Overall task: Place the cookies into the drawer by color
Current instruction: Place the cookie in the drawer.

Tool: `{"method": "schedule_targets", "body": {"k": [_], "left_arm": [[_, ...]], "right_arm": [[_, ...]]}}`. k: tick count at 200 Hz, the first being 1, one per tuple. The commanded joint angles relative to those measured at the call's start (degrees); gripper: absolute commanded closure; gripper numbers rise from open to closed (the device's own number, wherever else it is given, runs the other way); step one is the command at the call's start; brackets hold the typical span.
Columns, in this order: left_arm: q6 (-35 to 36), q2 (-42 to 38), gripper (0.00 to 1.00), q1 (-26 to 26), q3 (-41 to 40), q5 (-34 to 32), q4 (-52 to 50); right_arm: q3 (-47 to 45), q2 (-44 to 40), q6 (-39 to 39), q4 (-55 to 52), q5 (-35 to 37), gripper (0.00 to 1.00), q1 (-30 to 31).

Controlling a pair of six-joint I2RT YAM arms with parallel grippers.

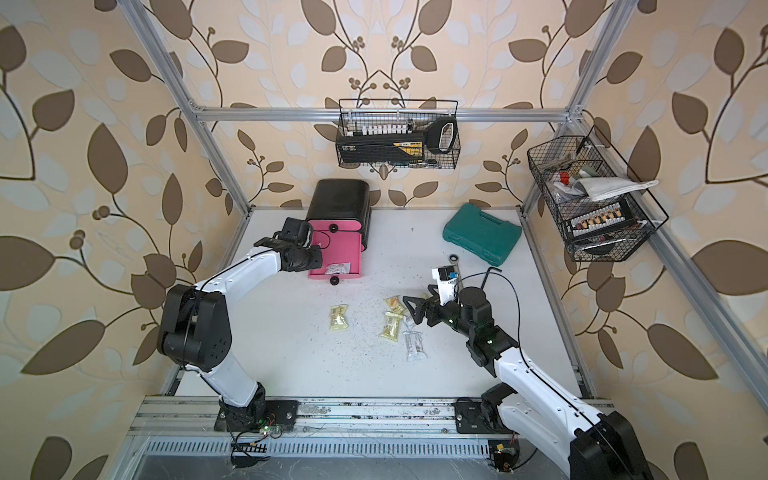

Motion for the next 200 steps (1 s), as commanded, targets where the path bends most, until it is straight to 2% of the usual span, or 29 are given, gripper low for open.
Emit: {"method": "schedule_targets", "body": {"k": [1,37,108,140,166,182,200], "left_arm": [[2.3,2.3,0.68,0.4,3.8,2.1,-1.4],[2.2,5.0,0.59,0.5,5.5,2.7,-1.5],[1.2,4.1,0.48,0.5,3.9,3.5,-1.1],[1.1,1.2,0.47,0.5,3.6,4.2,-1.8],[-0.6,-4.4,0.46,0.1,3.3,8.2,-2.3],[-3.5,-9.1,0.46,-1.9,1.4,11.3,-0.1],[-6.7,-13.2,0.46,-8.5,-0.9,10.2,1.8]], "right_arm": [[1.0,0.5,-0.1,0.8,0.8,0.01,0.3],[1.0,0.3,-0.2,0.7,0.8,0.01,0.3],[1.0,-0.1,-0.1,0.6,0.6,0.01,0.3],[1.0,-0.1,0.0,0.7,0.6,0.01,0.4],[1.2,-0.5,0.0,0.3,0.5,0.01,0.4],[1.0,-1.2,0.1,0.1,0.7,0.01,0.3],[0.9,-1.8,0.3,-0.7,2.9,0.01,0.3]]}}
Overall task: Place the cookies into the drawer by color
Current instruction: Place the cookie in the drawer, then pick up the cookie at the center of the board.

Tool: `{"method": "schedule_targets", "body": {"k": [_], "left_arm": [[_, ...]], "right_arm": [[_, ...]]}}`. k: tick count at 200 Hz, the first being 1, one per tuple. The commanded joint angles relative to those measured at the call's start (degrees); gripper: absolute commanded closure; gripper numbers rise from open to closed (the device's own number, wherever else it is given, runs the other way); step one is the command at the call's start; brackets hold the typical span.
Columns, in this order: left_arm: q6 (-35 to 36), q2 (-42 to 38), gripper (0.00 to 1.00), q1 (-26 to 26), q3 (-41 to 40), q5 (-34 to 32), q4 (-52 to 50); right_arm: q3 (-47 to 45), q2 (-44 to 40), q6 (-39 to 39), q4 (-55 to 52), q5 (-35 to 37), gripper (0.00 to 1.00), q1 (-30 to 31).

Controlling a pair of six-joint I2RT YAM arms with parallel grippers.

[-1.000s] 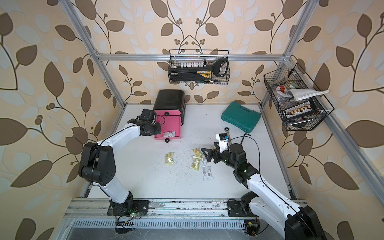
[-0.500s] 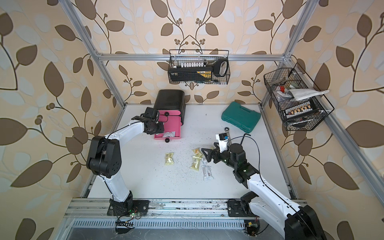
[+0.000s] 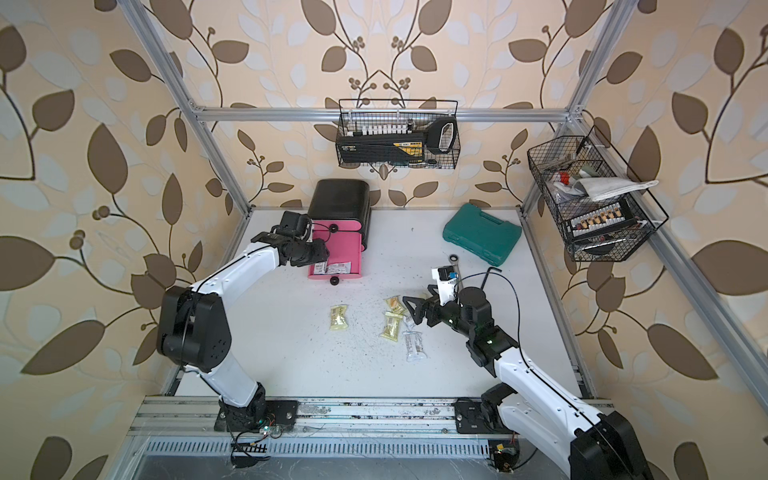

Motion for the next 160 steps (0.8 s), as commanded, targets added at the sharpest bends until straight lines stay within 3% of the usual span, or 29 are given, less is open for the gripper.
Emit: {"method": "schedule_targets", "body": {"k": [1,33,84,116,160], "left_arm": [[-4.8,-8.0,0.46,-7.1,-1.9,2.7,3.0],[-10.7,-9.2,0.46,-20.3,-5.3,-3.3,5.1],[-17.9,-4.0,0.48,-39.0,-5.0,-14.1,1.1],[-24.4,1.6,0.51,-47.0,-2.9,-18.7,-0.4],[-32.9,13.4,0.52,-53.9,5.5,-22.6,-4.8]], "right_arm": [[0.9,-1.4,0.3,-0.8,2.9,0.01,0.3],[1.2,-2.3,0.9,-4.2,9.8,0.01,0.2],[-0.6,-7.7,1.3,-6.5,17.6,0.01,0.2],[-1.2,-9.8,1.6,-7.3,20.9,0.01,0.2],[-0.7,-9.0,1.8,-7.8,21.4,0.01,0.2]]}}
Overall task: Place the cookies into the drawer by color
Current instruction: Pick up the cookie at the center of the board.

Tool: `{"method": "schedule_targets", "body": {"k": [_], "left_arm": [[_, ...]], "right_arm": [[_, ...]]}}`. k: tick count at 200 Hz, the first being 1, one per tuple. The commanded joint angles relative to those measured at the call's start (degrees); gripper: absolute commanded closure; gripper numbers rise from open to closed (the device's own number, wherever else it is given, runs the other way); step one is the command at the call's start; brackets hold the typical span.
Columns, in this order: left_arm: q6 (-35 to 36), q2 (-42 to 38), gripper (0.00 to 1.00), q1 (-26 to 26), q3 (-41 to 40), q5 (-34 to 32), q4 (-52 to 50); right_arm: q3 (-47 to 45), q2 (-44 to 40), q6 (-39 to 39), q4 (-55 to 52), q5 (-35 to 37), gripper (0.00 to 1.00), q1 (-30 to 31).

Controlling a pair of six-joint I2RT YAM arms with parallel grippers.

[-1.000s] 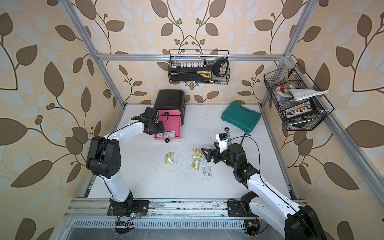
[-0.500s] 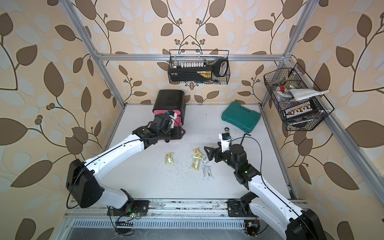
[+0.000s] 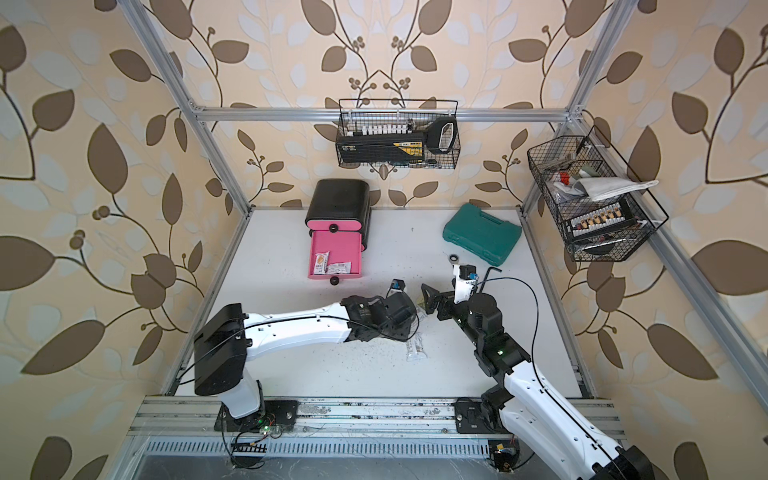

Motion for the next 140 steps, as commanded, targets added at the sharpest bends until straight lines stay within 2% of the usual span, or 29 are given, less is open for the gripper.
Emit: {"method": "schedule_targets", "body": {"k": [1,32,95,120,140], "left_arm": [[-6.7,4.7,0.52,-2.6,5.4,-5.0,-3.7],[-9.9,10.8,0.44,-4.8,9.9,-5.3,-6.2],[-9.7,15.0,0.22,-5.1,9.4,-2.5,-4.2],[-8.8,16.1,0.21,-5.1,8.3,0.5,-1.7],[-9.0,16.9,0.26,-5.1,7.7,2.4,-1.0]], "right_arm": [[-0.7,0.3,0.5,-1.2,2.0,0.01,0.2],[-0.6,0.6,0.5,-1.1,1.7,0.01,0.2],[-1.2,-0.6,0.5,-0.2,0.5,0.01,0.2],[-1.3,-0.6,0.5,0.1,0.0,0.01,0.2],[-1.2,-0.7,0.5,0.1,-0.2,0.01,0.2]]}}
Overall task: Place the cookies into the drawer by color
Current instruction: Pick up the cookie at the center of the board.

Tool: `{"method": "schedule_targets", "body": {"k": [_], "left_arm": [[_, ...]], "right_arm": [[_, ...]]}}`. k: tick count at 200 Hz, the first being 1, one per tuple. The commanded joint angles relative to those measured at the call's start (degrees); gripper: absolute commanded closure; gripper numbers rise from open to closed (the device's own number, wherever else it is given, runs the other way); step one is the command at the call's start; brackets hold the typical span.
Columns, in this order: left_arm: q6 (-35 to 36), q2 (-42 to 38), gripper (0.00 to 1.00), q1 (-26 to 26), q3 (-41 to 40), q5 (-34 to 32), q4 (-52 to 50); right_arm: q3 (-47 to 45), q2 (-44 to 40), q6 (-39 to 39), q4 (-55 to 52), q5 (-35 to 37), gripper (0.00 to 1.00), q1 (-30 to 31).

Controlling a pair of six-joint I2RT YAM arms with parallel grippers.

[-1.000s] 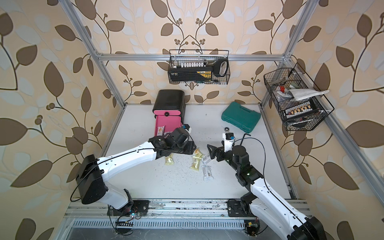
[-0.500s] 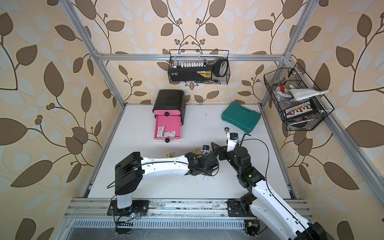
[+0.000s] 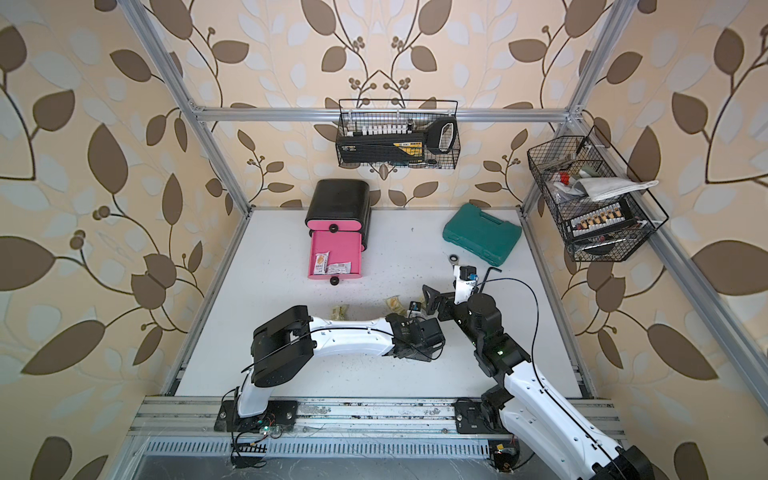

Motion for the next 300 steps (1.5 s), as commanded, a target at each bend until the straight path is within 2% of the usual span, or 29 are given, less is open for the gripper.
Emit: {"method": "schedule_targets", "body": {"k": [1,20,54,130,239,276,300], "left_arm": [[0.3,0.9,0.26,0.0,-0.5,3.2,1.3],[-0.4,0.8,0.33,0.0,-1.2,4.0,0.8],[-0.9,0.2,0.51,0.0,-2.5,4.8,-1.6],[0.0,-3.0,0.74,0.0,-5.1,4.8,-1.5],[4.7,-14.9,0.77,1.6,-4.7,-2.9,-3.7],[8.5,-19.0,0.77,6.1,-5.4,-5.8,-3.7],[11.7,-22.0,0.77,11.3,-6.9,-6.9,-2.7]], "right_arm": [[-1.1,-0.6,0.5,1.1,-0.8,0.01,0.2],[-1.3,-0.7,0.5,1.3,-0.8,0.01,0.2],[-1.3,-0.8,0.5,1.3,-0.9,0.01,0.2],[-1.5,-0.6,0.6,1.6,-0.7,0.01,0.2],[-1.6,-0.4,0.6,1.6,-0.6,0.01,0.2],[-1.6,-0.4,0.6,1.7,-0.6,0.01,0.2],[-1.6,-0.1,0.6,1.8,-0.7,0.01,0.2]]}}
